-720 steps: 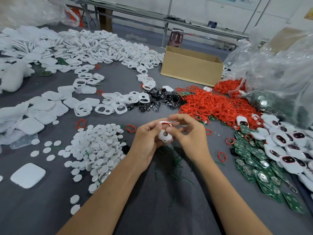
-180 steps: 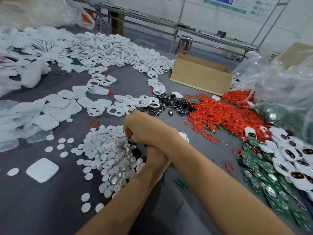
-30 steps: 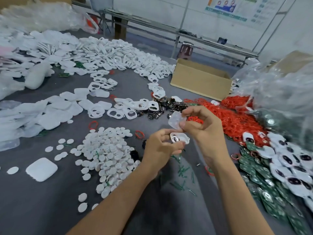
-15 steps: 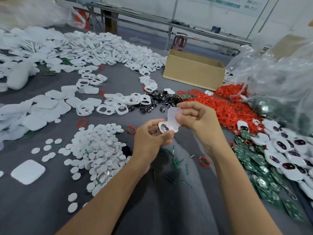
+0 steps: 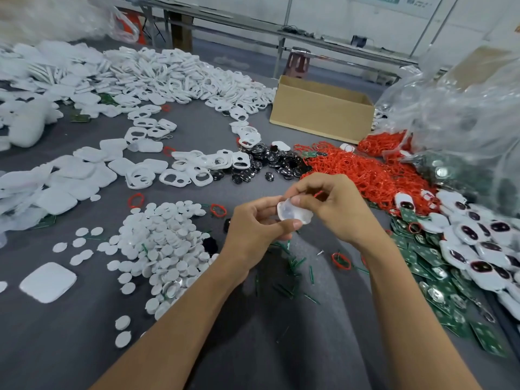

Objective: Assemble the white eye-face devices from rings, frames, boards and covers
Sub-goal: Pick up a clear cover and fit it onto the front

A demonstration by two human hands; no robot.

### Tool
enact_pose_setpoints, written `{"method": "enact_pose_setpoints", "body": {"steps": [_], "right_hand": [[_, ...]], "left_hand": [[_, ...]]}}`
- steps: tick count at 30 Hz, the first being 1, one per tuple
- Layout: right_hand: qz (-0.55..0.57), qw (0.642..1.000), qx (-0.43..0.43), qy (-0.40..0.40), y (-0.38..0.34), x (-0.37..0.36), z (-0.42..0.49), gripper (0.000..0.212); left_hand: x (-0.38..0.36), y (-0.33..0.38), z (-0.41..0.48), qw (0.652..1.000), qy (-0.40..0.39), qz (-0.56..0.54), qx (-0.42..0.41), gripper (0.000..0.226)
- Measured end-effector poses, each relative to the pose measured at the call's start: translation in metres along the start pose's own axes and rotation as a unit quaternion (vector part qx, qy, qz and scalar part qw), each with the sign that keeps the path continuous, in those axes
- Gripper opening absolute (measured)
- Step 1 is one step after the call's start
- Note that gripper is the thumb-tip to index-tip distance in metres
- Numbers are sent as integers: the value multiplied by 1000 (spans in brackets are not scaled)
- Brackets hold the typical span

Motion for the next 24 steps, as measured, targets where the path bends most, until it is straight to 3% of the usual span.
{"method": "enact_pose_setpoints", "body": {"steps": [10, 18, 24], "right_hand": [[-20, 999, -7, 30, 7, -3, 0, 18], [-52, 996, 6, 77, -1, 8, 0, 19], [-63, 997, -7, 54, 0, 8, 0, 16]], "left_hand": [[0, 2, -1, 1000, -16, -16, -18, 38], [2, 0, 1, 1000, 0, -29, -11, 43], [2, 0, 1, 999, -4, -37, -7, 43]]}}
Point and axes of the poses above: each hand's wrist, its own z-axis towards the middle knuckle, its own x-axis out of the back of the hand, y = z × x, the point moved 7 cm from there along z, towards the middle knuckle, and after that the axes turned 4 degrees about x, right-handed, at the moved point
